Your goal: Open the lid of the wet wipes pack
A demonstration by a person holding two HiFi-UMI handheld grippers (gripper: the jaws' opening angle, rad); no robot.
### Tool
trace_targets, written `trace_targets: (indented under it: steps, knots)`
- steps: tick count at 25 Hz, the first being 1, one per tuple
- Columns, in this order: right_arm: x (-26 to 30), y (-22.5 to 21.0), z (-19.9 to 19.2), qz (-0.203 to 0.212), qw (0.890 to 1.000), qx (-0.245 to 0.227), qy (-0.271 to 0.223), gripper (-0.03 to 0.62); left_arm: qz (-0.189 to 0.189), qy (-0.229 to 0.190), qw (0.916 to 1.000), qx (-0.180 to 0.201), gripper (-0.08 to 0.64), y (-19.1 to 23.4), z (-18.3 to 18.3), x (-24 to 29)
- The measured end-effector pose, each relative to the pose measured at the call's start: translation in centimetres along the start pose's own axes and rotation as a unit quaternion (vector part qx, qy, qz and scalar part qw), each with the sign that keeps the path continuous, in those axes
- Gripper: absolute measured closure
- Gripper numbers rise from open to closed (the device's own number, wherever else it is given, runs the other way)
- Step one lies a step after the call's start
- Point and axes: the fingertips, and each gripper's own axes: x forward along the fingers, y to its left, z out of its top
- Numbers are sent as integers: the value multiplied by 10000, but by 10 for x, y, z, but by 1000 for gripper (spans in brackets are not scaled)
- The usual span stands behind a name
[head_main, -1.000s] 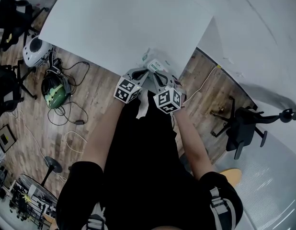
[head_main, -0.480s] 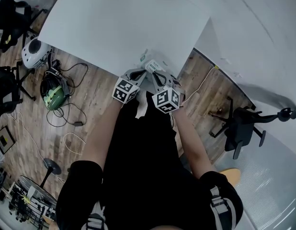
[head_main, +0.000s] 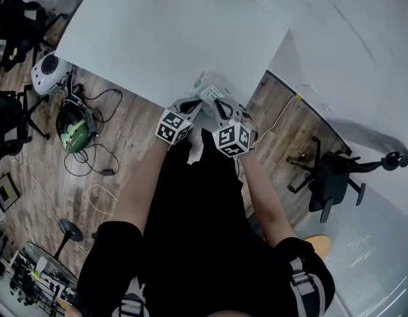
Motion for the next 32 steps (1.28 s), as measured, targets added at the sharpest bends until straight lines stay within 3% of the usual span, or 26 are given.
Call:
trace_targets:
  steps: [19,32]
  knots:
    - [6,-57,-11,-358,9983,462,-9,551,-38,38,10000,-47,535,1,1,-1]
    - [27,-79,-37,-463,9979,428,151,522,-30,41,10000,-38,535,1,1,3]
